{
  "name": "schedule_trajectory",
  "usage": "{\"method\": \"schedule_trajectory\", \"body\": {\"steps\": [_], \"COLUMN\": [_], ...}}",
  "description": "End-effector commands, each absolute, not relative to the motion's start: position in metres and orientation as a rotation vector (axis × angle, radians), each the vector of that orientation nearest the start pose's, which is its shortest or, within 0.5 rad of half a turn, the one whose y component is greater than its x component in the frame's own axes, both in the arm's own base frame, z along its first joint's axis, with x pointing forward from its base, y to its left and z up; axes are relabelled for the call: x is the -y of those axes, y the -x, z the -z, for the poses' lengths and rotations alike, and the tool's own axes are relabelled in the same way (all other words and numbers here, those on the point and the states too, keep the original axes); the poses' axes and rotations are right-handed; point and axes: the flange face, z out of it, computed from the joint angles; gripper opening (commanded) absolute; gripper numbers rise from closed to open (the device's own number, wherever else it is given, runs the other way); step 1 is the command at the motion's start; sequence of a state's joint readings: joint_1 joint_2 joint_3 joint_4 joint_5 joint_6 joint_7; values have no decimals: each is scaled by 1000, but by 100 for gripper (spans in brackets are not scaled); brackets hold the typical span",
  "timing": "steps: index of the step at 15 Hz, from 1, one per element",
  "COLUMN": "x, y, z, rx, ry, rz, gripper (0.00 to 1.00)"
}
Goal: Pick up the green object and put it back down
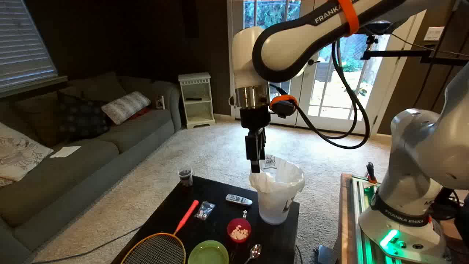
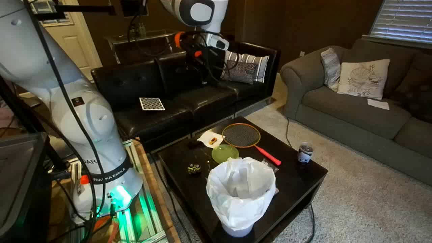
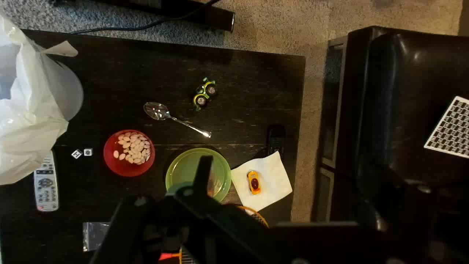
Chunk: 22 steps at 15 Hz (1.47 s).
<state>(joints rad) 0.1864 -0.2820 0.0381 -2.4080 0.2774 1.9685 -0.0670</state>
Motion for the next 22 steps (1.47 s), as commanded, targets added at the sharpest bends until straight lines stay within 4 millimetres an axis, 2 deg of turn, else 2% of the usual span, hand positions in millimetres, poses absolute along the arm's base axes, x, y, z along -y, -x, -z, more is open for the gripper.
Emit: {"method": "schedule_trajectory", "body": {"steps": [1,7,10,16,22], "x": [-114,-114,-125,-159,-165], "y": [-418,-418,-410,-384,-367], "z": [-410,-410,-375,-297,-230], "rx": [234,234,60,-422,-887], "ry": [2898,2898,2889,2894,2871], "rz": [-255,-255,-275,-287,-196], "gripper": [100,100,100,100,100]}}
